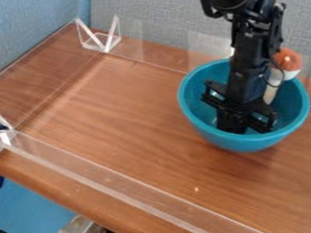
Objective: Put the mushroom in the blue bowl
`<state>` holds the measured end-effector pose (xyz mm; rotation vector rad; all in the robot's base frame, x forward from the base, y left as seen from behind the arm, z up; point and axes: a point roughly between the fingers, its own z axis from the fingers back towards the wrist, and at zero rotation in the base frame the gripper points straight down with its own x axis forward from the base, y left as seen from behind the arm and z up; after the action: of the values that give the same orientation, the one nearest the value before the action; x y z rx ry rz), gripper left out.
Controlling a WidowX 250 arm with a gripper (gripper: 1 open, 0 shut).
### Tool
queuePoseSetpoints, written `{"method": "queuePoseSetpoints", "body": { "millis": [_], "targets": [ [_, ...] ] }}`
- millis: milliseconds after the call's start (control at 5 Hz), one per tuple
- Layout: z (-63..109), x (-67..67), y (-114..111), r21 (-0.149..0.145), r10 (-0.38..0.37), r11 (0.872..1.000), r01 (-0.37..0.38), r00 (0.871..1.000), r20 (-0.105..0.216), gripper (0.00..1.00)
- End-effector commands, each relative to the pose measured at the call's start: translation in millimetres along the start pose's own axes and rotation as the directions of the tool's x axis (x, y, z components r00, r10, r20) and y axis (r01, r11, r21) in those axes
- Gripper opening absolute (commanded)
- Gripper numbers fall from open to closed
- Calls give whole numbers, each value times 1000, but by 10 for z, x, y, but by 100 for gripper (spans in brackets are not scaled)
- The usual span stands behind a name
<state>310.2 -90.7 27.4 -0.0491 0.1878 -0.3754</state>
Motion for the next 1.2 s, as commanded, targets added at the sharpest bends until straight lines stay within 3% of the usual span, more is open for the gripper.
{"method": "queuePoseSetpoints", "body": {
  "millis": [0, 400, 800, 1000],
  "targets": [
    [55, -21, -218, -5, -33, 999, 33, 999, 16, 0],
    [98, 18, -229, -7, -45, 999, 45, 999, 17, 0],
    [148, -40, -136, -39, 124, 992, -123, 992, 28, 0],
    [175, -80, -91, -56, 208, 977, -206, 978, 31, 0]
  ]
}}
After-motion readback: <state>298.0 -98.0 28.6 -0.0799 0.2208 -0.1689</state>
